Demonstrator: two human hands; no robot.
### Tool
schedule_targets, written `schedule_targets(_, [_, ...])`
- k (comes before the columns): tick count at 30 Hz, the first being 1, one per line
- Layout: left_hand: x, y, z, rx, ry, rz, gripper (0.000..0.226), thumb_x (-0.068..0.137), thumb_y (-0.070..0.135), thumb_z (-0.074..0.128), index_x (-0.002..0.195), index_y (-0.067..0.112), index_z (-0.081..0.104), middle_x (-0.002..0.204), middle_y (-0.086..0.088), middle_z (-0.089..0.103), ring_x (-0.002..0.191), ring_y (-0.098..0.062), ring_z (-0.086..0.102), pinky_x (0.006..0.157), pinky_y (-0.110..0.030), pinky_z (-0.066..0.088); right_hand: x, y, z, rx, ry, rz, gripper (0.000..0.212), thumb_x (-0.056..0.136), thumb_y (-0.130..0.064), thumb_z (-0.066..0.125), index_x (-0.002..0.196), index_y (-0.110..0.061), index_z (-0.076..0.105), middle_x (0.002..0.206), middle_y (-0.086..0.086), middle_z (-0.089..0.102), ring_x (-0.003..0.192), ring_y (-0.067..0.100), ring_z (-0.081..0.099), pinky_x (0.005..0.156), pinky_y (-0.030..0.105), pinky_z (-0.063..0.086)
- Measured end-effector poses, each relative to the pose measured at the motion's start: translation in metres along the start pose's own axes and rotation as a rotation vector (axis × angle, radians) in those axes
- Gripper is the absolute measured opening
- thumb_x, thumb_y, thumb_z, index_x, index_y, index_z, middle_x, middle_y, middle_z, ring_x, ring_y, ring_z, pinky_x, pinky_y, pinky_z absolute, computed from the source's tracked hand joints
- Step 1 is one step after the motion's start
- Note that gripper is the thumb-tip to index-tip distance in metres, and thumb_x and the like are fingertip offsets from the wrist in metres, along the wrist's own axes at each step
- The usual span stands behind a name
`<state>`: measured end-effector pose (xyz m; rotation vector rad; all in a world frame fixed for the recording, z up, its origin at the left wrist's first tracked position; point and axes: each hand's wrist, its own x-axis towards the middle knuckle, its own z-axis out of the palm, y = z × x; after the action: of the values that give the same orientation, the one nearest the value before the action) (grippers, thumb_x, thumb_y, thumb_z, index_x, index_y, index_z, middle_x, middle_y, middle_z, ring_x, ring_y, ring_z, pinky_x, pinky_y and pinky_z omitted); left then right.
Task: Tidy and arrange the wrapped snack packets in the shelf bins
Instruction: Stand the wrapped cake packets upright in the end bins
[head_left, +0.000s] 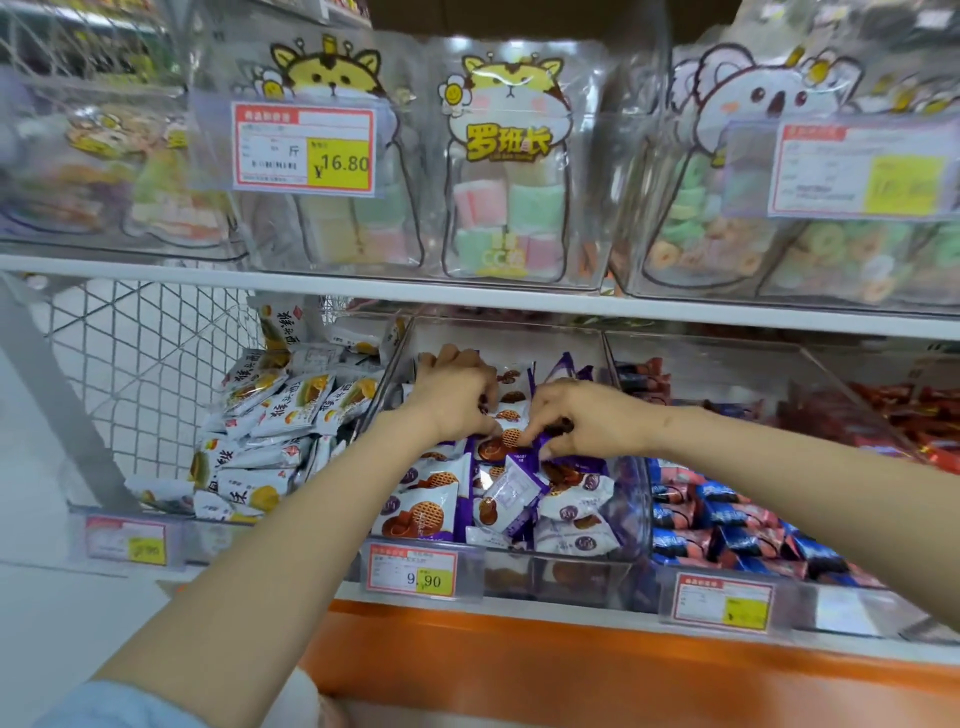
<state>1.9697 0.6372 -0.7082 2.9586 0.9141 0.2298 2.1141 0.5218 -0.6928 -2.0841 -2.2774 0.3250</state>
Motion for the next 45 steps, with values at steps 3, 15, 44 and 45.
schedule_targets(3, [-0.007, -0.002, -0.003, -0.107, -0.02, -0.006, 0.029, 0.078, 0.041, 0.069, 0.101, 0.025, 0.063, 0.126, 0.001, 0.049, 0.123, -0.025, 0.032, 0.106, -0.043, 0.022, -0.003, 0.009, -0.006, -0.211, -0.048, 0.013, 0.033, 0.089, -0.043, 0.058, 0.11, -0.021, 0.07, 0.116, -0.003, 0.054, 0.107, 0.016, 0.05, 0.089, 0.032, 0.042])
schedule_targets(15, [-0.031, -0.011, -0.004, -0.145, -0.026, -0.009, 0.029, 0.08, 0.039, 0.068, 0.104, 0.025, 0.062, 0.134, 0.0, 0.045, 0.131, -0.026, 0.027, 0.107, -0.04, 0.018, 0.015, -0.028, 0.011, 0.065, -0.055, 0.115, 0.043, 0.081, -0.038, 0.07, 0.118, -0.017, 0.061, 0.094, -0.001, 0.064, 0.08, 0.01, 0.055, 0.073, 0.025, 0.044])
schedule_targets(44, [-0.036, -0.007, -0.009, -0.906, 0.048, -0.045, 0.031, 0.076, 0.013, 0.075, 0.105, 0.01, 0.064, 0.095, 0.0, 0.063, 0.088, -0.012, 0.059, 0.077, -0.019, 0.046, -0.023, -0.022, -0.001, 1.024, 0.208, 0.384, 0.032, 0.086, -0.012, 0.066, 0.115, -0.013, 0.052, 0.099, 0.014, 0.065, 0.07, 0.024, 0.069, 0.063, 0.029, 0.06])
schedule_targets(45, [-0.038, -0.007, -0.011, -0.928, 0.061, -0.024, 0.029, 0.075, 0.013, 0.076, 0.103, 0.011, 0.065, 0.092, 0.004, 0.064, 0.085, -0.009, 0.059, 0.075, -0.017, 0.046, -0.024, -0.023, -0.002, 1.063, 0.202, 0.375, 0.035, 0.086, -0.015, 0.066, 0.119, -0.015, 0.052, 0.103, 0.015, 0.066, 0.072, 0.024, 0.069, 0.064, 0.029, 0.06])
